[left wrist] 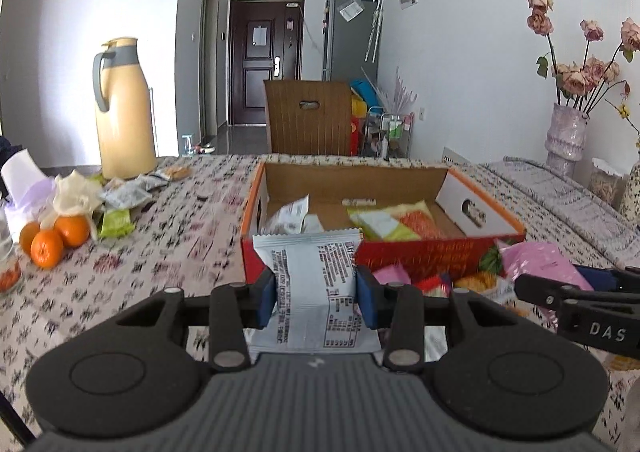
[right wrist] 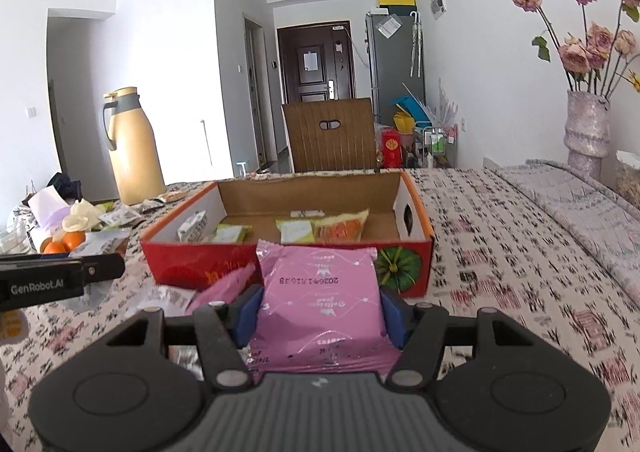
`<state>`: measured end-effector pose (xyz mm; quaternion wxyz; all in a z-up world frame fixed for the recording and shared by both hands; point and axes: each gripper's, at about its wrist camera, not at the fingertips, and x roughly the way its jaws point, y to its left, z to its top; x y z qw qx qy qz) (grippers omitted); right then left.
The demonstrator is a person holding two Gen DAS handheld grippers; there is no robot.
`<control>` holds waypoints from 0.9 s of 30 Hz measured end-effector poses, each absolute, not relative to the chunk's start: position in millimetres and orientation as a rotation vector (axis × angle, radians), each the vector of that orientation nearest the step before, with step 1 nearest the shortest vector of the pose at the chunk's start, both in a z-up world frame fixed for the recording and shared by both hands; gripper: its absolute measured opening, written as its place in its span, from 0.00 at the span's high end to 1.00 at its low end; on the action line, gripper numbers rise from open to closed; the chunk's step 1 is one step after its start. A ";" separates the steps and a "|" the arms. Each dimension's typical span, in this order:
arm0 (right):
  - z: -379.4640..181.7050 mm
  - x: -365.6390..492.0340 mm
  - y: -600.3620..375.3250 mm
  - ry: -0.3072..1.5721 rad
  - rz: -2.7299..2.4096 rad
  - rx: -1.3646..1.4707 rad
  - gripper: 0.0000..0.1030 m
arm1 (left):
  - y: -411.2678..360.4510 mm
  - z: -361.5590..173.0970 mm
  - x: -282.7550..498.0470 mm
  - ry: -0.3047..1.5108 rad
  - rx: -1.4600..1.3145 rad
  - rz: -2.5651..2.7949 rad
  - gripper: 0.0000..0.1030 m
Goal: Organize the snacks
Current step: 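Lift both held packets and carry them over the cardboard box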
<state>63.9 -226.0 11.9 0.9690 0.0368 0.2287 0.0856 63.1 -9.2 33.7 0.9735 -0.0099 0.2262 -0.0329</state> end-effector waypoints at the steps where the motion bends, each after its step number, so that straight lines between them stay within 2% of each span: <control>1: 13.4 67.6 -224.9 0.458 0.175 0.074 0.41 | -9.9 35.9 66.5 0.452 -0.018 -0.069 0.60; 5: 20.9 84.1 -219.1 0.437 0.183 0.069 0.43 | -12.4 43.5 80.8 0.441 -0.017 -0.079 0.60; 6: 23.1 87.9 -217.9 0.430 0.188 0.067 0.58 | -13.6 45.2 84.7 0.438 -0.016 -0.082 0.60; 7: 25.4 93.2 -217.1 0.429 0.199 0.069 0.65 | -14.7 46.7 88.9 0.436 -0.015 -0.084 0.60; 8: 27.5 98.7 -216.2 0.428 0.205 0.073 0.68 | -15.8 48.0 92.9 0.434 -0.015 -0.086 0.60; 10: 28.9 107.7 -214.3 0.426 0.203 0.066 0.68 | -17.8 49.5 100.7 0.431 -0.016 -0.088 0.60; 13: 24.6 117.3 -216.7 0.465 0.205 0.071 0.65 | -17.5 47.4 107.9 0.445 -0.024 -0.091 0.60; 14: 21.7 117.3 -218.3 0.478 0.207 0.068 0.61 | -16.6 46.0 109.0 0.449 -0.025 -0.091 0.60; 15: 17.2 116.2 -220.7 0.497 0.214 0.066 0.51 | -15.3 44.1 109.5 0.455 -0.028 -0.091 0.60; 17: 7.4 112.4 -226.3 0.529 0.215 0.062 0.41 | -10.7 39.9 109.9 0.468 -0.036 -0.087 0.60; 22: -19.9 108.9 -236.3 0.642 0.194 0.063 0.40 | -6.0 30.5 107.3 0.502 -0.044 -0.081 0.60; 27: -28.8 101.8 -225.2 0.668 0.222 0.047 0.38 | -7.4 27.3 103.6 0.515 -0.044 -0.086 0.60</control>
